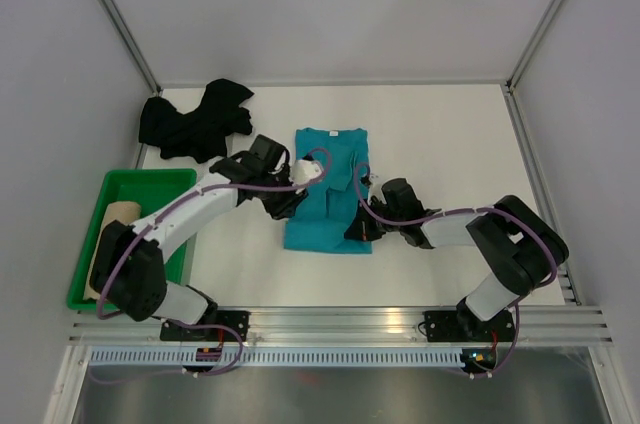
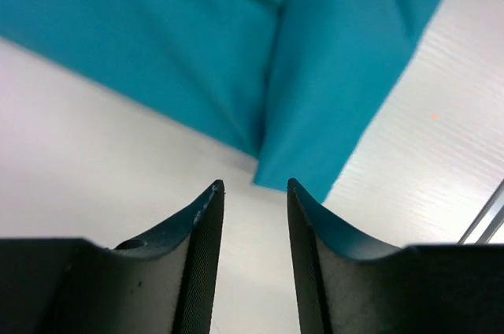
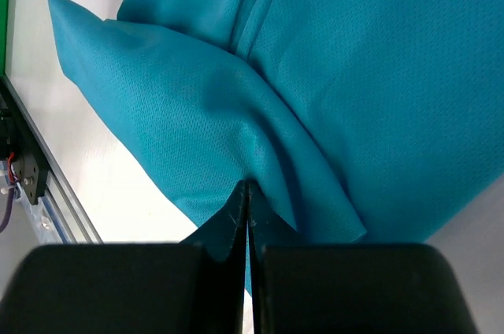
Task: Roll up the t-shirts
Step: Roll the tshirt
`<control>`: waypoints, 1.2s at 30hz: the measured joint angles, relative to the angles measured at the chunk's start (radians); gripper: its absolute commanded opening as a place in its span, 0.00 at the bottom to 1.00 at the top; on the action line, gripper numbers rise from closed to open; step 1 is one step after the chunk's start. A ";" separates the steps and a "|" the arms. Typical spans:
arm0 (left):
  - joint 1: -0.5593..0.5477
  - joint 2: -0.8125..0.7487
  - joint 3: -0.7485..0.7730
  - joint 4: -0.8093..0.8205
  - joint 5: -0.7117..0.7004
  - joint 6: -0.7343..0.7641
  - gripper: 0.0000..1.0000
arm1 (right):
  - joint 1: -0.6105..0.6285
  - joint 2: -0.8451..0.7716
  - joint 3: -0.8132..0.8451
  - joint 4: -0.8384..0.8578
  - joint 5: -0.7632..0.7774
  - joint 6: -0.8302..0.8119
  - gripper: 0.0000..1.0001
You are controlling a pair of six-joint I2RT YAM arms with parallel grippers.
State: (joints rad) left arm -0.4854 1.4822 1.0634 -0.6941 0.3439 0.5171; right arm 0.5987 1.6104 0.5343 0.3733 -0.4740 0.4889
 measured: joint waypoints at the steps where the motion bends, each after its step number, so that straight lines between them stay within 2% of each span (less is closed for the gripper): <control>1: -0.052 -0.038 -0.015 0.017 -0.031 0.005 0.45 | 0.000 0.003 -0.002 0.008 -0.003 0.005 0.00; 5: -0.245 -0.064 -0.095 0.082 -0.120 0.033 0.53 | -0.002 0.008 -0.008 0.031 -0.015 0.024 0.00; 7: -0.294 -0.047 -0.148 0.087 -0.158 0.053 0.56 | -0.011 0.010 -0.016 0.046 -0.026 0.041 0.00; 15: -0.312 -0.005 -0.235 0.168 -0.242 0.132 0.61 | -0.045 0.014 -0.041 0.103 -0.061 0.080 0.01; 20: -0.313 0.039 -0.263 0.232 -0.257 0.177 0.59 | -0.046 0.014 -0.041 0.106 -0.085 0.074 0.06; 23: -0.313 0.046 -0.266 0.264 -0.262 0.190 0.51 | -0.047 0.009 -0.041 0.096 -0.101 0.056 0.11; 25: -0.313 0.051 -0.267 0.284 -0.266 0.196 0.30 | -0.049 -0.010 -0.041 0.071 -0.108 0.033 0.17; 26: -0.313 0.056 -0.268 0.298 -0.271 0.202 0.13 | -0.051 -0.025 -0.040 0.055 -0.111 0.021 0.19; 27: -0.313 0.060 -0.270 0.315 -0.280 0.206 0.05 | -0.052 -0.046 -0.040 0.038 -0.114 0.006 0.21; 32: -0.313 0.062 -0.273 0.334 -0.293 0.219 0.02 | -0.054 -0.187 -0.027 -0.051 -0.124 -0.085 0.36; 36: -0.307 0.056 -0.256 0.281 -0.271 0.219 0.02 | -0.053 -0.329 -0.022 -0.144 -0.108 -0.187 0.47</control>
State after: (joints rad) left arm -0.7921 1.5383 0.8078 -0.4129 0.0727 0.7361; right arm 0.5453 1.2812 0.5125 0.2291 -0.5823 0.3023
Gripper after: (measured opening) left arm 0.063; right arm 0.423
